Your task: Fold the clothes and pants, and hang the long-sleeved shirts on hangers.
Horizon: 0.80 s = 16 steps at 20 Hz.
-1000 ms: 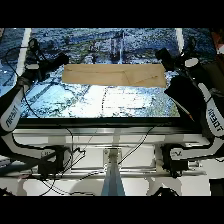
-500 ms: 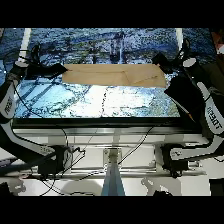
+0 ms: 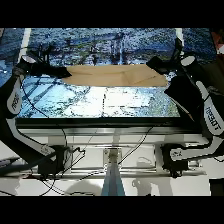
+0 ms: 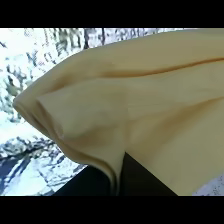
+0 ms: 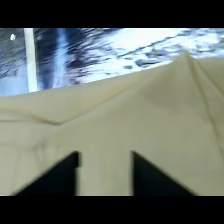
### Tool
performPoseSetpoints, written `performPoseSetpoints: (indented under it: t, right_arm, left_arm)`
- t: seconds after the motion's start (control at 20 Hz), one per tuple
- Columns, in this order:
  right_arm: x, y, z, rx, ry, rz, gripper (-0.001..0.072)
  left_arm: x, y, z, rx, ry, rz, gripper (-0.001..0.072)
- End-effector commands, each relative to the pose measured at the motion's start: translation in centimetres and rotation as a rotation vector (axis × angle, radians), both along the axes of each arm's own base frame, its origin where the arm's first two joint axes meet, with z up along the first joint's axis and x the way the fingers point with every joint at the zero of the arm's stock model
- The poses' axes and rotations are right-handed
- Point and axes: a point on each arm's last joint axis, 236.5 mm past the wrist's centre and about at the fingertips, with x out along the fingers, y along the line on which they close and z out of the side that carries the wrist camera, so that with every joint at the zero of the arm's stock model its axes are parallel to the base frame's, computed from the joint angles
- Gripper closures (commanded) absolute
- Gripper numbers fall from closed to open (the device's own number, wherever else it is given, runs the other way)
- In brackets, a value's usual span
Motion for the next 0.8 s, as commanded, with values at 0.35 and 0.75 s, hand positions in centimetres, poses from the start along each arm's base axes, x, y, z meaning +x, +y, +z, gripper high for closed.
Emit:
performPoseSetpoints:
  t: [0.35,0.75]
  right_arm:
    - [-2.7,22.8,1.2,0.016,-0.088,0.331,0.0698]
    - [-10.1,43.5,0.4,0.207,-0.019,0.486,0.0698]
  left_arm:
    - [-6.1,0.3,20.6,0.192,-0.309,-0.154,0.0693]
    - [-7.2,-4.1,26.6,-0.013,-0.438,-0.158,0.0693]
